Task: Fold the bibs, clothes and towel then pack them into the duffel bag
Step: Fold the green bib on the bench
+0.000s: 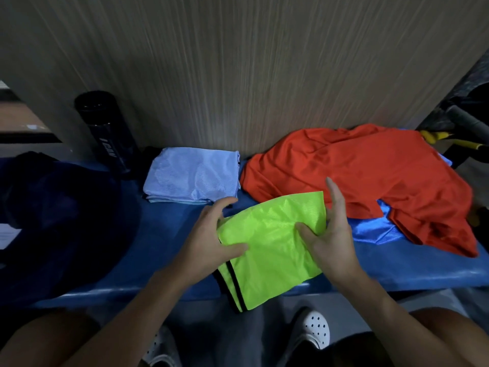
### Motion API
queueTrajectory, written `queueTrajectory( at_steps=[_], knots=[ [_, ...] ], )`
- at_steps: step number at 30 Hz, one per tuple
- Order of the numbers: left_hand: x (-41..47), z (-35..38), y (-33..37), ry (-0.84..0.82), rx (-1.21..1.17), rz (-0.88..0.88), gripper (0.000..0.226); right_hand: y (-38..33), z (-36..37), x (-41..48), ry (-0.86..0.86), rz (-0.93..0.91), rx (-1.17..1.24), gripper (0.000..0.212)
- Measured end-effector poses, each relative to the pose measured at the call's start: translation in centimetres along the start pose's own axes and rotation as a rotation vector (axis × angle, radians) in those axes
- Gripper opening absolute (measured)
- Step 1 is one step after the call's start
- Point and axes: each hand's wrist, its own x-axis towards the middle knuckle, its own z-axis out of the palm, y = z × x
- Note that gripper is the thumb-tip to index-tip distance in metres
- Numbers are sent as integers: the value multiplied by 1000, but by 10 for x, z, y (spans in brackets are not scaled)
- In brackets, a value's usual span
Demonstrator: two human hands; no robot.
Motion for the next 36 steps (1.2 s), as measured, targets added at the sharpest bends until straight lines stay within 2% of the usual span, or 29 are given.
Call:
queueTrajectory(
  at_steps=[5,7,10,15,19,21,23,25,27,29,31,32,33,35,36],
  knots=[
    [8,-12,6,234,-308,-70,84,-16,12,13,31,4,129,101],
    [18,-21,10,368,-346,-49,81,-25,23,21,42,5,152,95],
    [46,-51,21,469,-312,4,78,-41,47,42,89,10,199,93],
    [103,-120,32,488,-160,56,73,-59,106,94,167,27,256,91],
    [127,-146,15,545,78,179,59,-57,157,126,90,127,274,91],
    [129,-141,2,497,242,218,45,-47,172,132,45,193,241,91],
    [130,-128,-13,366,392,230,40,-38,177,135,22,242,196,89],
    [130,-116,-27,198,631,196,55,-30,175,137,-19,261,144,89],
    [129,-108,-42,109,807,113,75,-26,167,140,-55,240,38,86],
    [125,-105,-53,87,861,64,82,-24,162,141,-57,105,-237,73],
    [123,-103,-60,75,872,57,82,-28,163,137,-34,-193,-584,55],
    [124,-102,-61,65,883,49,82,-32,165,134,-92,-310,-673,54],
    [125,-102,-62,56,898,40,83,-36,169,130,-198,-357,-712,63],
    [126,-102,-64,53,911,29,84,-32,178,126,-430,-307,-773,83],
    [126,-102,-65,53,913,21,84,-26,182,125,-502,-267,-804,85]
  ],
)
